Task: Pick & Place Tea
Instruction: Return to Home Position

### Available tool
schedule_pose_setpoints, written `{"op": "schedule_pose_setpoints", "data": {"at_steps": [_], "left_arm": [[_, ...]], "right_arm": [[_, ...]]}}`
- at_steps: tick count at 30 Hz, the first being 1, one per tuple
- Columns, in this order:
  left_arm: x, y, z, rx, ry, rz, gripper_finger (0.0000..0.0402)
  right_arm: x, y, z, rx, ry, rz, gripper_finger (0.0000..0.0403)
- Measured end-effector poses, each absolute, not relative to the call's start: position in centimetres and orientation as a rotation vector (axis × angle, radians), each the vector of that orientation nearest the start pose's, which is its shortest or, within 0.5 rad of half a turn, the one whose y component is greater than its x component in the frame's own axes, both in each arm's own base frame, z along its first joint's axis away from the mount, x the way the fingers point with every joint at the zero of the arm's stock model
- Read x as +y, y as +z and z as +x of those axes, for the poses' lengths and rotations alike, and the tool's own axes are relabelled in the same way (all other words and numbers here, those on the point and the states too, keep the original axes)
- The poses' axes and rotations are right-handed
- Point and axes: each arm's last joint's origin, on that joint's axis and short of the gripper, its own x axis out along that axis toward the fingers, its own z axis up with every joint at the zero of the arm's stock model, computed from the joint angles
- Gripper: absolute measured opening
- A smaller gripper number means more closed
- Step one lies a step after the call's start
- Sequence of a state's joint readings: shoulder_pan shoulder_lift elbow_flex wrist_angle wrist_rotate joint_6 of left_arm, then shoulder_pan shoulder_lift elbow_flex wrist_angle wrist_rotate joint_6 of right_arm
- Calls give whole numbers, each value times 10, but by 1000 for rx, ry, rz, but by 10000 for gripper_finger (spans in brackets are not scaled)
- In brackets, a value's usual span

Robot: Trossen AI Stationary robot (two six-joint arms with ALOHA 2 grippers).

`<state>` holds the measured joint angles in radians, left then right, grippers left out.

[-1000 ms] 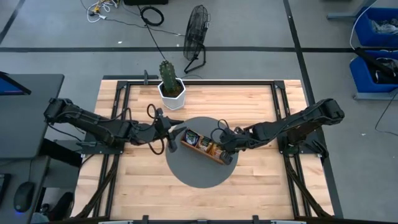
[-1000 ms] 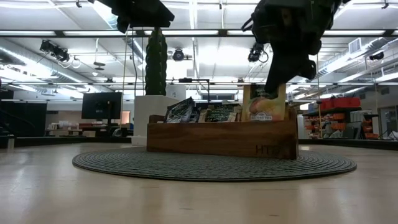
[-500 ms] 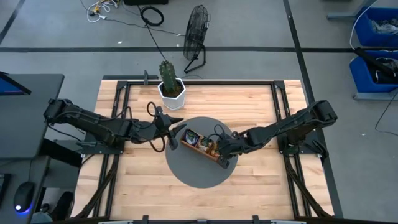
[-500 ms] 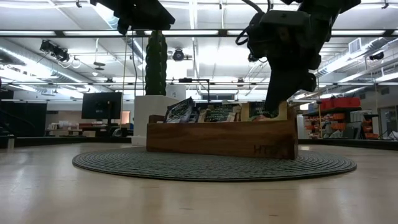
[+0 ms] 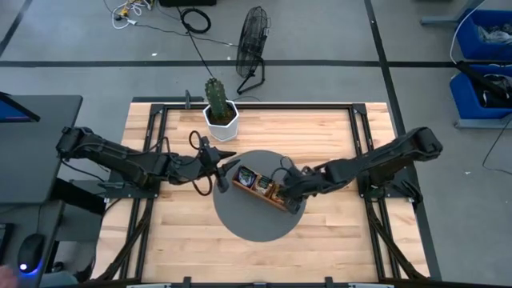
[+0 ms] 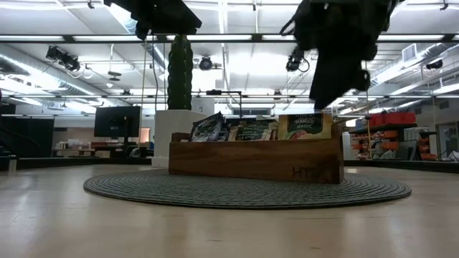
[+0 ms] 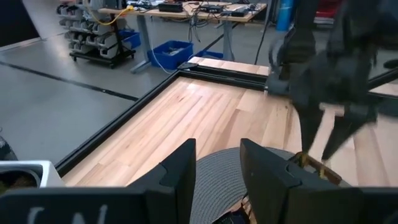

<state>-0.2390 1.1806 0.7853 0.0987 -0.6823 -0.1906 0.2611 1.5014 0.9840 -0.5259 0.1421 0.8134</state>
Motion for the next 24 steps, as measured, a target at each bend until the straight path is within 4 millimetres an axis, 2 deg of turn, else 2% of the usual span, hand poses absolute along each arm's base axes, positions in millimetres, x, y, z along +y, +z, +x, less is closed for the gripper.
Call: {"op": "schedule_pose_setpoints", "data": {"at_steps": [6, 10, 14, 15, 18, 24], "left_arm": [[-41, 294, 242, 196, 424, -60, 124], [-37, 288, 226, 190, 446, -136, 99], [-31, 279, 203, 140, 445, -199, 52], [-29, 277, 198, 115, 445, -210, 38], [-22, 268, 183, 42, 444, -229, 7], [-6, 246, 154, -153, 391, -288, 4]], "right_arm": [[65, 260, 249, 865, -330, 508, 150], [67, 283, 222, 779, -369, 510, 108], [69, 293, 204, 730, -406, 512, 21], [70, 294, 202, 723, -406, 509, 11], [70, 295, 201, 712, -415, 522, 14], [69, 297, 203, 684, -425, 542, 5]]}}
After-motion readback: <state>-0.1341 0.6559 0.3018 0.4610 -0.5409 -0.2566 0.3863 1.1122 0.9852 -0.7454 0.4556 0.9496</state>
